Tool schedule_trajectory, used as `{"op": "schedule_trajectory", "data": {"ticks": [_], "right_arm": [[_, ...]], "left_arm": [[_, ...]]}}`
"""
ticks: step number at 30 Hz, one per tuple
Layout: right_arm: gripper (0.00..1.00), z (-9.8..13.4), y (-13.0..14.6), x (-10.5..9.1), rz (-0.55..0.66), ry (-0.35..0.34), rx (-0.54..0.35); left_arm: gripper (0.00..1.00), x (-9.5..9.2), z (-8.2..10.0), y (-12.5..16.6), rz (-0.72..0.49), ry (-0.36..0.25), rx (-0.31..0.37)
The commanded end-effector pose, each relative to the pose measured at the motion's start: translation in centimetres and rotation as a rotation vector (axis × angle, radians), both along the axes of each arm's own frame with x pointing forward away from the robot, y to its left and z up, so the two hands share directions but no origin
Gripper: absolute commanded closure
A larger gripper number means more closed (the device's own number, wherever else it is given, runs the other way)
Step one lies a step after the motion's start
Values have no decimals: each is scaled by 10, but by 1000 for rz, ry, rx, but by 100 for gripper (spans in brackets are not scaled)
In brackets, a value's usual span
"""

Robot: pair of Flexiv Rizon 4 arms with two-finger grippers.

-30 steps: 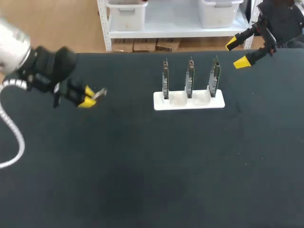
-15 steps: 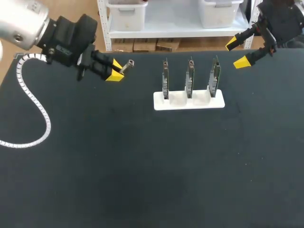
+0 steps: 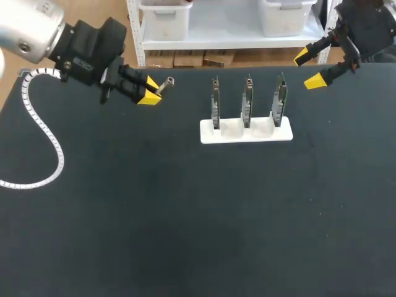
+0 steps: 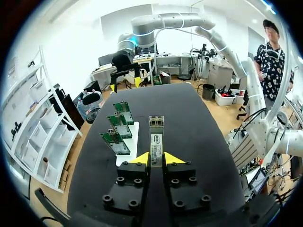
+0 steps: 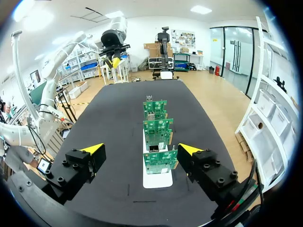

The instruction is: Pick up the optical module with the left hand, and insert it into the network port with the right hand.

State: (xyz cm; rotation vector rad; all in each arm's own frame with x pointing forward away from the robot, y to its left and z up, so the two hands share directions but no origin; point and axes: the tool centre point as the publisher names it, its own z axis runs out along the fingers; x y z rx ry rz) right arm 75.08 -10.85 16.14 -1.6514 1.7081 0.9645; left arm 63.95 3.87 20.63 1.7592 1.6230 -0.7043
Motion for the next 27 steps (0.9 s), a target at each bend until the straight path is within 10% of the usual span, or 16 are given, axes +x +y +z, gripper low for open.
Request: {"op": "schedule_trajectory", "data": {"ticks": [1, 27], "right_arm": [[0, -1, 0, 0, 1, -2, 2], [0, -1, 0, 0, 1, -2, 2]], "left_arm": [[100, 1, -1, 1, -2, -1, -3], [100, 45, 28, -82, 0, 29, -141]]}}
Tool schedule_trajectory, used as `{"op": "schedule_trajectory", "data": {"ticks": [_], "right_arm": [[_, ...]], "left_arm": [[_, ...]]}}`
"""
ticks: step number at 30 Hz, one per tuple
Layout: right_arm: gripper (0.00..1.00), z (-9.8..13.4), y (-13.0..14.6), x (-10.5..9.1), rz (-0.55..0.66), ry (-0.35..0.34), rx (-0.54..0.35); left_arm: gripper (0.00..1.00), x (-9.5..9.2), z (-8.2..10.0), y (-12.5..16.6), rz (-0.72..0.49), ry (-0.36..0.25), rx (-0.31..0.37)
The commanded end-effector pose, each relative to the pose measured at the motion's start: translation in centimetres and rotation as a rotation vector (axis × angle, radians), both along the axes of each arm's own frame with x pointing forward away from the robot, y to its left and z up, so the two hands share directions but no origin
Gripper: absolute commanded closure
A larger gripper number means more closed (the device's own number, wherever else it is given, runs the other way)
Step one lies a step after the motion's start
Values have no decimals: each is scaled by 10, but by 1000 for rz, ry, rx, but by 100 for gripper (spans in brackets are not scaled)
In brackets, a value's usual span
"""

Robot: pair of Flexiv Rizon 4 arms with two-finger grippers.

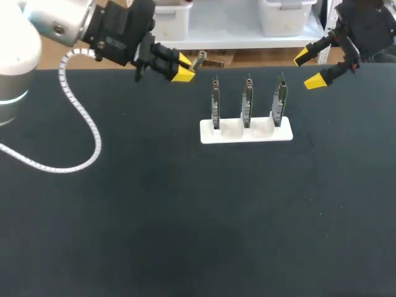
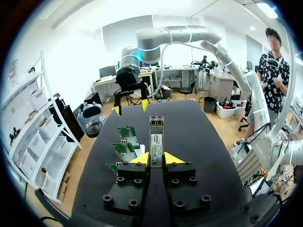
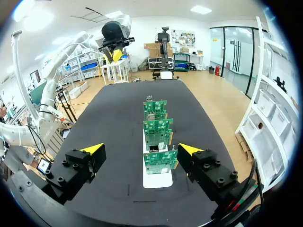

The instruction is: Pick up the optical module with the left hand, and insert it into the network port with the right hand.

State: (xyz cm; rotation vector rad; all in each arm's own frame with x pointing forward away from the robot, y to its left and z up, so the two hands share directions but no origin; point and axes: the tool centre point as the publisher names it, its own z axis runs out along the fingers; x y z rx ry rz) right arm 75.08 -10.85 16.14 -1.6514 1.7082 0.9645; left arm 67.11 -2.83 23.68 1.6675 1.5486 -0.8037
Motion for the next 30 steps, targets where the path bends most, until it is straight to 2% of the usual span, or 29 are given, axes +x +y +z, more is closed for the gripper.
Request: {"op": "schedule_trajectory", "data": {"ticks": [1, 3, 6, 8, 10, 13, 18, 24, 30], "right_arm": [[0, -1, 0, 0, 1, -2, 2], [0, -1, 0, 0, 1, -2, 2], [0, -1, 0, 0, 1, -2, 2], [0, -1, 0, 0, 1, -2, 2], [0, -1, 0, 0, 1, -2, 2], [0, -1, 0, 0, 1, -2, 2], [0, -1, 0, 0, 1, -2, 2], [0, -1, 0, 0, 1, -2, 2], [0, -1, 0, 0, 1, -2, 2]], "left_arm": [[100, 15, -1, -18, 22, 27, -10], [100, 18, -1, -25, 42, 56, -11], [100, 19, -1, -27, 79, 65, 24], [100, 18, 0, -18, 126, 44, 65], [100, 20, 2, 3, 245, 26, 130], [100, 28, 2, 34, 338, 62, 96], [100, 29, 6, 58, 405, 56, 49], [100, 27, 11, 51, 392, 64, -28], [100, 22, 9, 36, 321, 46, -35]]}}
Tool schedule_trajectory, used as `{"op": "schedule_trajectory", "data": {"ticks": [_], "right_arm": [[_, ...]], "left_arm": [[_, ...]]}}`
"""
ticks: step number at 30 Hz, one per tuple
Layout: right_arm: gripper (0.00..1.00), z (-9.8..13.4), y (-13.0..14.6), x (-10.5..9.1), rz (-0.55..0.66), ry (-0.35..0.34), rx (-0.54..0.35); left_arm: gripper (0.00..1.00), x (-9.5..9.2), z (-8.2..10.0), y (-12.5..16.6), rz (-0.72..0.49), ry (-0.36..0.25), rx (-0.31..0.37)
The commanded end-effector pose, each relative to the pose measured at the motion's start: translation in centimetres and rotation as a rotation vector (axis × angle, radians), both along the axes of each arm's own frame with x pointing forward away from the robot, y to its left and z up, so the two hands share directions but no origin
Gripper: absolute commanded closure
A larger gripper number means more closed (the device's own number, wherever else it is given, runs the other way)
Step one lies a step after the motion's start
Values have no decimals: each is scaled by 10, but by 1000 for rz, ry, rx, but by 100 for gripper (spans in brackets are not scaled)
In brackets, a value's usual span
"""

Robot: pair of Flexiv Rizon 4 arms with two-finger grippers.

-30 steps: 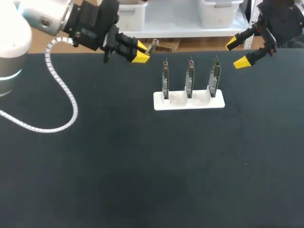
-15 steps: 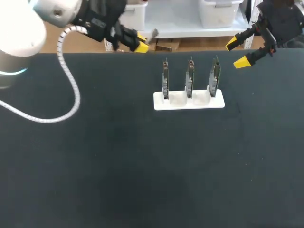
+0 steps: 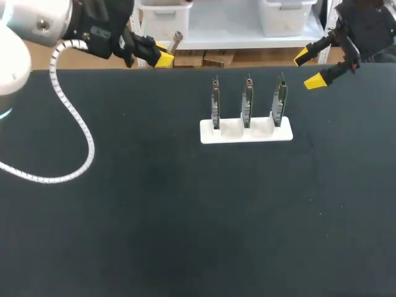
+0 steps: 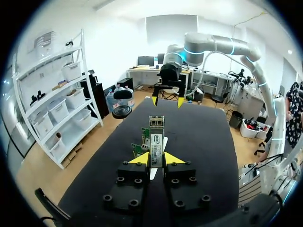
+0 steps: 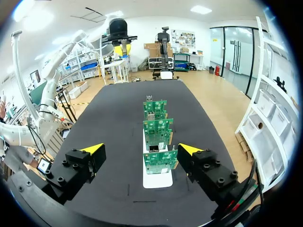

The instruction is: Pick up the optical module with the left hand, and insert it into the network port with the right hand.

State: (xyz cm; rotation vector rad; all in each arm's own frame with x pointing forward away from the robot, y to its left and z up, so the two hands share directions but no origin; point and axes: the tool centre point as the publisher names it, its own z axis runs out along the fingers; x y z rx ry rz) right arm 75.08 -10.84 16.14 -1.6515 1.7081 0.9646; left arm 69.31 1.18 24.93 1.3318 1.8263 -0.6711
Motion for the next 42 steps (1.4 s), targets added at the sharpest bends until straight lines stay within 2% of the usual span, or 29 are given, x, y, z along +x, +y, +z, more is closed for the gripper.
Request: {"op": "schedule_trajectory", "data": {"ticks": [1, 24, 27, 33, 39, 42], "right_arm": [[0, -1, 0, 0, 1, -2, 2], [0, -1, 0, 0, 1, -2, 2], [0, -1, 0, 0, 1, -2, 2], [0, -1, 0, 0, 1, -2, 2], [0, -1, 0, 0, 1, -2, 2], [0, -1, 0, 0, 1, -2, 2]], "left_arm": [[100, 0, -4, -4, -29, -28, -41], [100, 0, -4, -4, -29, -28, -41], [100, -1, 5, -31, -101, -47, -22], [100, 4, 23, -66, -164, -86, -65], [100, 16, 29, -81, -131, -113, -98], [100, 23, 28, -90, -96, -98, -150]]}}
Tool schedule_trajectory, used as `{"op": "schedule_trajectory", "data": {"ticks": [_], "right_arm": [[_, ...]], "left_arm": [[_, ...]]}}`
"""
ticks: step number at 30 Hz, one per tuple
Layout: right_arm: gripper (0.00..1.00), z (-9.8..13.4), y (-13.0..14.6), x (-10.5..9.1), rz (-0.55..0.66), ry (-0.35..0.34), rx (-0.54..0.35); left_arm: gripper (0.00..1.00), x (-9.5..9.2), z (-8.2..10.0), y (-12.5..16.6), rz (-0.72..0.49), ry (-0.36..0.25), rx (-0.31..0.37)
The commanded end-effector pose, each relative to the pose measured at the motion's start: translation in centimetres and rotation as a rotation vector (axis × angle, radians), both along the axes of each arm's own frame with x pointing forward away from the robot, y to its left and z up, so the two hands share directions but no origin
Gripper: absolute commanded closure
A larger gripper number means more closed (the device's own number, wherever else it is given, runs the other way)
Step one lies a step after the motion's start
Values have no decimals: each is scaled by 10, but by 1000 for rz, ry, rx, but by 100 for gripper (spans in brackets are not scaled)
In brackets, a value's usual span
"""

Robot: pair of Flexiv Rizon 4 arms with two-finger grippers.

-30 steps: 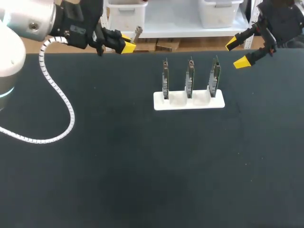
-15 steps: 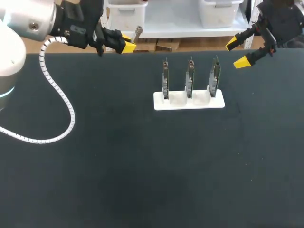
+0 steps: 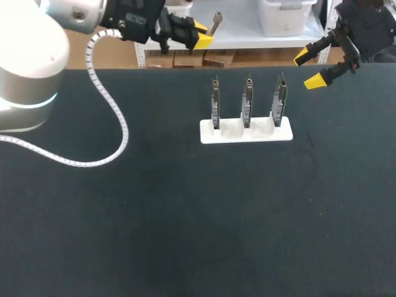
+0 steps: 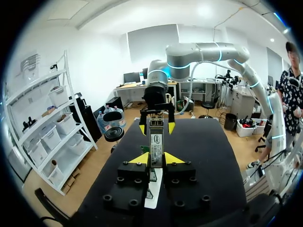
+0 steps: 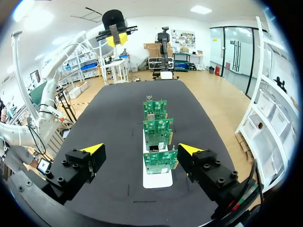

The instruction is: Pick up the optical module with the left hand, and insert it into the network port with the right hand.

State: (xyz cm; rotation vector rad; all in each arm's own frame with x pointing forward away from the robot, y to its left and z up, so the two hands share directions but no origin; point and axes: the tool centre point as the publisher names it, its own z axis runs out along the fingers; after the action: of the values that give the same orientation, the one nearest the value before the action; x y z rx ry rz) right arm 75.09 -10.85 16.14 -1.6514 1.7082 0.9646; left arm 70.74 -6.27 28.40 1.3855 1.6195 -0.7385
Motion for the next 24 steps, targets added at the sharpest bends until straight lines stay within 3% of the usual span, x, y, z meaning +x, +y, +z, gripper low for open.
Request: {"op": "schedule_trajectory", "data": {"ticks": [1, 5, 12, 24], "right_arm": [[0, -1, 0, 0, 1, -2, 2], [0, -1, 0, 0, 1, -2, 2], [0, -1, 0, 0, 1, -2, 2], [0, -1, 0, 0, 1, -2, 2]], "left_arm": [[100, 10, -7, -19, 24, 15, -69], [100, 14, -7, -38, 30, 46, -148], [100, 13, -2, -72, -10, 32, -234], [100, 10, -21, -108, -90, 50, -254]]}}
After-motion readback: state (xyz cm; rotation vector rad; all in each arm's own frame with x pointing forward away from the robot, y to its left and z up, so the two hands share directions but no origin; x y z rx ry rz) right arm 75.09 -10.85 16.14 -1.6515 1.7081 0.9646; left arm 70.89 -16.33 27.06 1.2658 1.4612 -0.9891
